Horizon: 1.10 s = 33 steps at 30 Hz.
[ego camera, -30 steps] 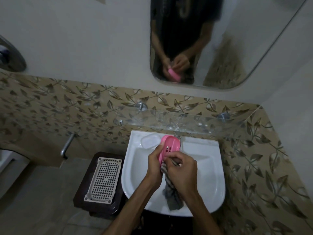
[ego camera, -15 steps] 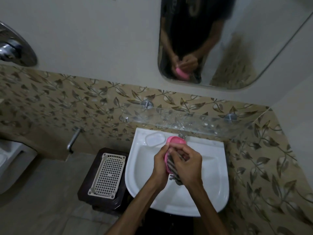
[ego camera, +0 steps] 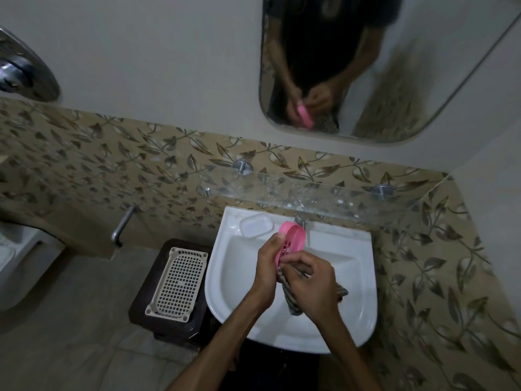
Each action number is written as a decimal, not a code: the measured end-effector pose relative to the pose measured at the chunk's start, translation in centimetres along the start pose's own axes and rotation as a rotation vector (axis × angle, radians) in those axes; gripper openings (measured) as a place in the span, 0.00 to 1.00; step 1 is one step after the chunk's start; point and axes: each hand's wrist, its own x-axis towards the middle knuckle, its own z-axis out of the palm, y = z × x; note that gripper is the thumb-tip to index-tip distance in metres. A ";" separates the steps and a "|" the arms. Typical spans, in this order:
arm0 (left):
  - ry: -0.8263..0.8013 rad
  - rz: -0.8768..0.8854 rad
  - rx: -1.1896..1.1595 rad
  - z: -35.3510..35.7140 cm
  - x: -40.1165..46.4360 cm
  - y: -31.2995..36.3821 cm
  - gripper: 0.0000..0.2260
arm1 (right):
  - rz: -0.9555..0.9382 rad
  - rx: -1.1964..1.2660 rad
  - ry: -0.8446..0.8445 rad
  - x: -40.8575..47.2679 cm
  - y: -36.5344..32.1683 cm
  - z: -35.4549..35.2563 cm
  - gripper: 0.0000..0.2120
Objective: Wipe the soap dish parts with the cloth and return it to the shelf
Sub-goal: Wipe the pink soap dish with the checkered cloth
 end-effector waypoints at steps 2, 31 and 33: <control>0.005 0.083 0.063 0.2 0.0 -0.4 0.18 | 0.218 0.267 0.043 0.6 -0.4 0.5 0.12; 0.072 0.000 0.192 -5.3 1.9 -0.2 0.26 | 0.845 0.621 0.367 -0.2 7.2 -4.2 0.05; 0.014 0.129 0.352 -4.6 1.7 0.4 0.22 | 0.854 0.616 0.378 -0.9 7.5 -4.4 0.05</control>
